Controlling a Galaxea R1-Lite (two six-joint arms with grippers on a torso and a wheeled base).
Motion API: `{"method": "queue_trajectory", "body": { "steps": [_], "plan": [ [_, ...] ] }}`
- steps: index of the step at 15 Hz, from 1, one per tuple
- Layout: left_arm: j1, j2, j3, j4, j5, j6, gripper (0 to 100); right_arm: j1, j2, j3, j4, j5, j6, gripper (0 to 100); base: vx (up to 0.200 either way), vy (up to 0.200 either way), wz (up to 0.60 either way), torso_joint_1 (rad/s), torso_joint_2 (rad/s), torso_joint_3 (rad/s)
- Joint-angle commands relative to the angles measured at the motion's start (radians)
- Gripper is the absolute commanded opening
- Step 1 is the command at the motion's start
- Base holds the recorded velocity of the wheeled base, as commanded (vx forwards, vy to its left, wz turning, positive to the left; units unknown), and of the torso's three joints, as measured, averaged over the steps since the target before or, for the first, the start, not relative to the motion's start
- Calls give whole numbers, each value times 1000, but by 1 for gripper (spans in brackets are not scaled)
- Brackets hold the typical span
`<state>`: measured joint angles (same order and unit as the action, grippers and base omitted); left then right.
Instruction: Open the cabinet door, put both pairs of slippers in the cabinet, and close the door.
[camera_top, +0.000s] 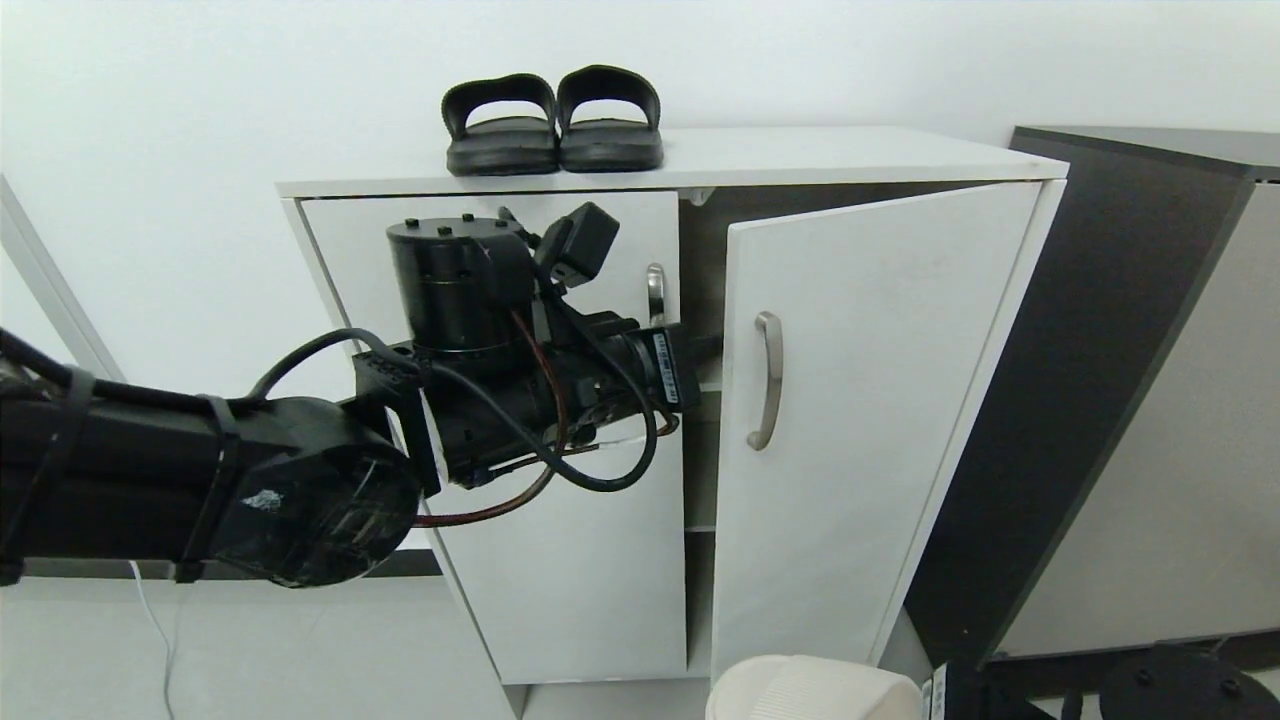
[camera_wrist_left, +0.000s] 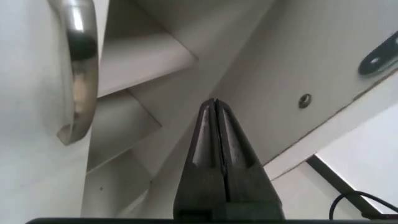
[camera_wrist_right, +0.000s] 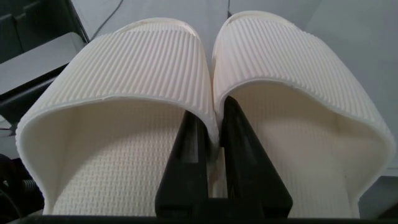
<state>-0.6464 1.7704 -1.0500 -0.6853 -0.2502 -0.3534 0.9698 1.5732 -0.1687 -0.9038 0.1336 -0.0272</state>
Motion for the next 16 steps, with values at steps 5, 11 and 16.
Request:
{"method": "queue_trajectory", "body": {
  "steps": [5,11,16],
  "plan": [
    [-176,-25,21,-13,0,5,0,47,2,15,-1,1,0,0,-200,0,0,1,0,3],
    [-99,-60,62,-56,2,8,0,47,2,14,-3,1,3,0,-100,0,0,2,0,1],
    [44,-232,193,-42,11,11,0,24,18,3,-23,-3,7,0,0,0,0,0,0,0]
  ]
}}
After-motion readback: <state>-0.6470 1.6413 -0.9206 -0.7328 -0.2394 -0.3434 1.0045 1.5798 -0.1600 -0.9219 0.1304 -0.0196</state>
